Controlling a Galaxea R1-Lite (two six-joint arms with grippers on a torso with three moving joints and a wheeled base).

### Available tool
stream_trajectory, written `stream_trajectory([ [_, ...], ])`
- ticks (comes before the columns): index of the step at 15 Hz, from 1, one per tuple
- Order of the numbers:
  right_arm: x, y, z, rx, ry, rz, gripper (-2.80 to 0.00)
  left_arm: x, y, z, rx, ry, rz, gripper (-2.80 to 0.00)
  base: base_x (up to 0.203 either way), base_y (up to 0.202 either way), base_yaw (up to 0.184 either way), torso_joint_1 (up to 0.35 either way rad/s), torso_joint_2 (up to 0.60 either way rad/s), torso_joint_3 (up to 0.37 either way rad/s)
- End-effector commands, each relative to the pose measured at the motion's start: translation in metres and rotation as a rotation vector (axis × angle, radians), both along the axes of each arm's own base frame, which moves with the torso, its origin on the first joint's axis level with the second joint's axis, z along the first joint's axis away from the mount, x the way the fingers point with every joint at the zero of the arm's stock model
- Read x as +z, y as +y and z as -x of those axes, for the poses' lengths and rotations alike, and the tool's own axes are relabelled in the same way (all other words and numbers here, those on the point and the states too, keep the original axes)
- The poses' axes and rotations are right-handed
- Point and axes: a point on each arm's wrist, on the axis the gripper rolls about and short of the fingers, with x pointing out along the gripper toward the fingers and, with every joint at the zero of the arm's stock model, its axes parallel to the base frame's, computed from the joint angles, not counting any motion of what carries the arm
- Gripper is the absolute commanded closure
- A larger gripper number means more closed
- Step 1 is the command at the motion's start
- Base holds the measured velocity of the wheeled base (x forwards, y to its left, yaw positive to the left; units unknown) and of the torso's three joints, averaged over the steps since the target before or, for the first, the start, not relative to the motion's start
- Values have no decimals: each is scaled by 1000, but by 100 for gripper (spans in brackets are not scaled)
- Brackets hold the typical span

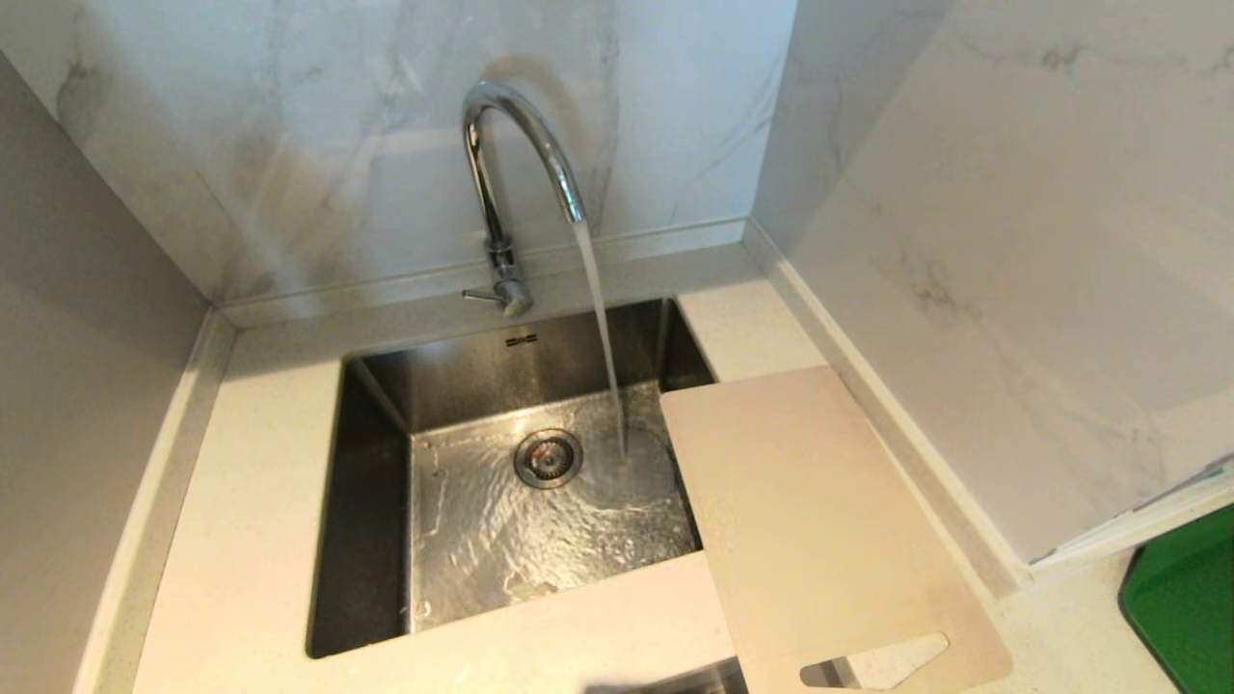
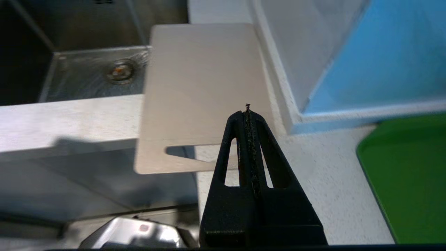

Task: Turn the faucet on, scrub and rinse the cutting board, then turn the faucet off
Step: Pick up the cutting board

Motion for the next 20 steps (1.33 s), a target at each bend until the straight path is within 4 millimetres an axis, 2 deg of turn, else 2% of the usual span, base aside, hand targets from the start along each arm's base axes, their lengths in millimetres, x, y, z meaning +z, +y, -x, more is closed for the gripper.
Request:
stream_trajectory([
  [1,47,2,-7,86,68,1,0,0,0,0,0,2,0,0,0,0,0,0,0,0],
  [5,96,5,-41,239,242,-20,0,0,0,0,0,2,0,0,0,0,0,0,0,0],
  [8,115,6,-77,291,402,-10,0,0,0,0,0,3,0,0,0,0,0,0,0,0],
  [10,115,6,-102,312,510,19,0,0,0,0,0,3,0,0,0,0,0,0,0,0],
  [13,102,5,-133,304,675,82,0,0,0,0,0,3,0,0,0,0,0,0,0,0],
  [15,90,5,-146,313,750,125,0,0,0,0,0,2,0,0,0,0,0,0,0,0],
  [20,89,9,-169,373,758,122,0,0,0,0,2,2,0,0,0,0,0,0,0,0],
])
